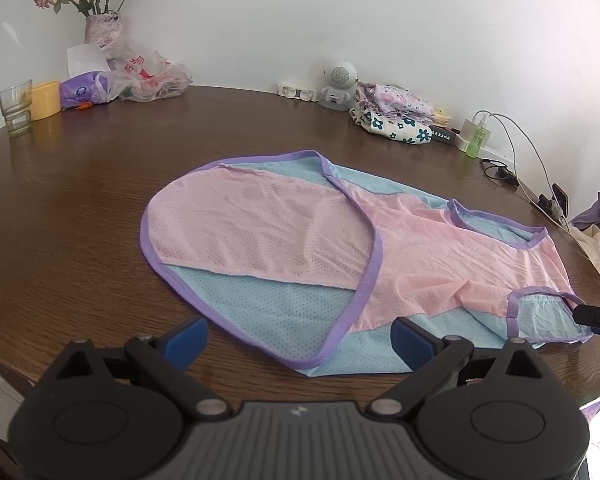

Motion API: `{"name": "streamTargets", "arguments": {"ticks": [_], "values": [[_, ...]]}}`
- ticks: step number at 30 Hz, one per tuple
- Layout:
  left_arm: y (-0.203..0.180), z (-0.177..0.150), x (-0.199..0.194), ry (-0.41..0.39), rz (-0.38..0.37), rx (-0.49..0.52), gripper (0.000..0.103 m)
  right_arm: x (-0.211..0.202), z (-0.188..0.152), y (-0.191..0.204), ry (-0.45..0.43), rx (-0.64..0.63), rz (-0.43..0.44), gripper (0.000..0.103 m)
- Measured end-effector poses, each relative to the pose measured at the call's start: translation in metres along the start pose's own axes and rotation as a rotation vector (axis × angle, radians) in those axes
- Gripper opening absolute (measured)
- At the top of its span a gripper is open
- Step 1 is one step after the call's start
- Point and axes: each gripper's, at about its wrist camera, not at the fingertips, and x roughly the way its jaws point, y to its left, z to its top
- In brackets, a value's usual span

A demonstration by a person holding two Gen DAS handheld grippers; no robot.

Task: Fold clothes

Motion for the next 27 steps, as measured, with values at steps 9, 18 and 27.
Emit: {"name": "streamTargets", "arguments": {"ticks": [9, 18, 27], "values": [[-0.002, -0.001, 0.004, 0.009, -0.019, 0.008, 0.098, -0.005, -0.002, -0.002, -0.008, -0.002, -0.025, 0.103], [-0.011, 0.003, 0.016, 0.011, -0.081, 0.048, 0.098, -0.013, -0.006, 0.024, -0.017, -0.162, -0.008, 0.103], [-0.011, 0.003, 0.026, 0.007, -0.164, 0.111, 0.096, 0.015, 0.0, 0.058, 0.079, -0.205, 0.148, 0.084]]}}
